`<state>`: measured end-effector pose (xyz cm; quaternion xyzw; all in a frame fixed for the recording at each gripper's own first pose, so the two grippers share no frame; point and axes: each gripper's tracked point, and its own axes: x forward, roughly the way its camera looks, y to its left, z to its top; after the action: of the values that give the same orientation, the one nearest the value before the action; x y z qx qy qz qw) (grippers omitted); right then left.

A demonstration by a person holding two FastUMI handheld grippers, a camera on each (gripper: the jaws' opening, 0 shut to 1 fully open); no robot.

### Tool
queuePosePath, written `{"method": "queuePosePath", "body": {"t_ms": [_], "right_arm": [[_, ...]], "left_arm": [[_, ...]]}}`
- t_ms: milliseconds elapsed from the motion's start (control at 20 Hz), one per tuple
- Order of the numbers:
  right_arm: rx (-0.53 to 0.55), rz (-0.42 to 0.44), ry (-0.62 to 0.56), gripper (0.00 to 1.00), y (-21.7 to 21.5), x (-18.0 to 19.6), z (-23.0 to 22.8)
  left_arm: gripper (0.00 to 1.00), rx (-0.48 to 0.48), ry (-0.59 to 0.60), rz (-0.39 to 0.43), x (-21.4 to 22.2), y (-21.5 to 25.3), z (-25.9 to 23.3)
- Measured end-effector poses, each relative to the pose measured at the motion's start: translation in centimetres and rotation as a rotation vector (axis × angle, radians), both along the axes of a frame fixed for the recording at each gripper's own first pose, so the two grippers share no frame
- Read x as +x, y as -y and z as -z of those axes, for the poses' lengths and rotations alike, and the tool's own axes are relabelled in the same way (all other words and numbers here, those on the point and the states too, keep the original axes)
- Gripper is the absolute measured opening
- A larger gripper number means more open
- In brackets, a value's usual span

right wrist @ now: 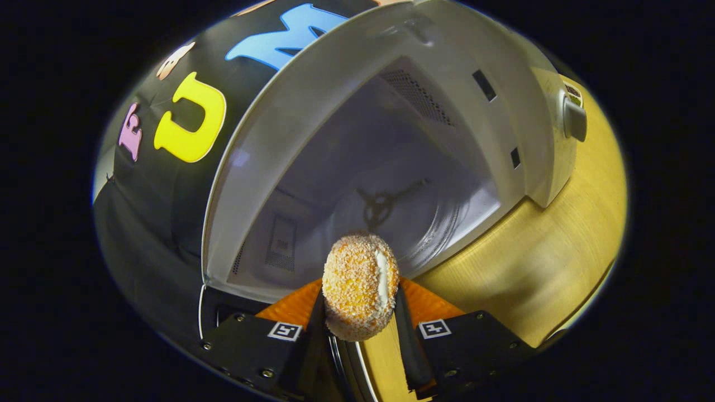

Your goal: Open the microwave oven with the left hand, put the food in, and close the microwave oven.

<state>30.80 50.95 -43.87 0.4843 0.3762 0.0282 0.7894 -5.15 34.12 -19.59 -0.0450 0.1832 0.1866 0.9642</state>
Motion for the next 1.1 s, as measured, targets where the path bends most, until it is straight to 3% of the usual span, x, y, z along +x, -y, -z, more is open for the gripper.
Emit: {"method": "queuePosePath", "body": {"t_ms": [350, 550, 600, 750, 900, 1000, 1100], "right_arm": [[-0.049, 0.272, 0.026, 0.60, 1.0, 5.4, 2.3], [-0.100, 0.410, 0.034, 0.68, 2.3, 8.3, 4.1], [-0.087, 0.431, 0.048, 0.65, 2.0, 8.9, 4.1], [-0.099, 0.452, 0.114, 0.65, 1.4, 10.5, 4.0], [-0.042, 0.457, 0.192, 0.74, 0.8, 11.5, 3.0], [-0.034, 0.442, 0.175, 0.79, 0.9, 11.0, 3.0], [-0.011, 0.401, 0.180, 0.81, 0.5, 10.3, 2.3]], "left_arm": [[0.82, 0.036, -0.105, -0.007, -1.5, -1.3, 1.6], [0.82, 0.043, -0.149, -0.010, -2.4, -1.9, 2.3], [0.82, 0.043, -0.160, -0.010, -2.5, -2.0, 2.5], [0.82, 0.030, -0.173, -0.004, -2.6, -1.7, 3.1], [0.82, 0.037, -0.177, 0.019, -2.3, -1.5, 3.1], [0.87, 0.042, -0.167, 0.033, -2.1, -1.2, 2.9], [0.82, 0.034, -0.149, 0.041, -1.7, -1.0, 2.6]]}}
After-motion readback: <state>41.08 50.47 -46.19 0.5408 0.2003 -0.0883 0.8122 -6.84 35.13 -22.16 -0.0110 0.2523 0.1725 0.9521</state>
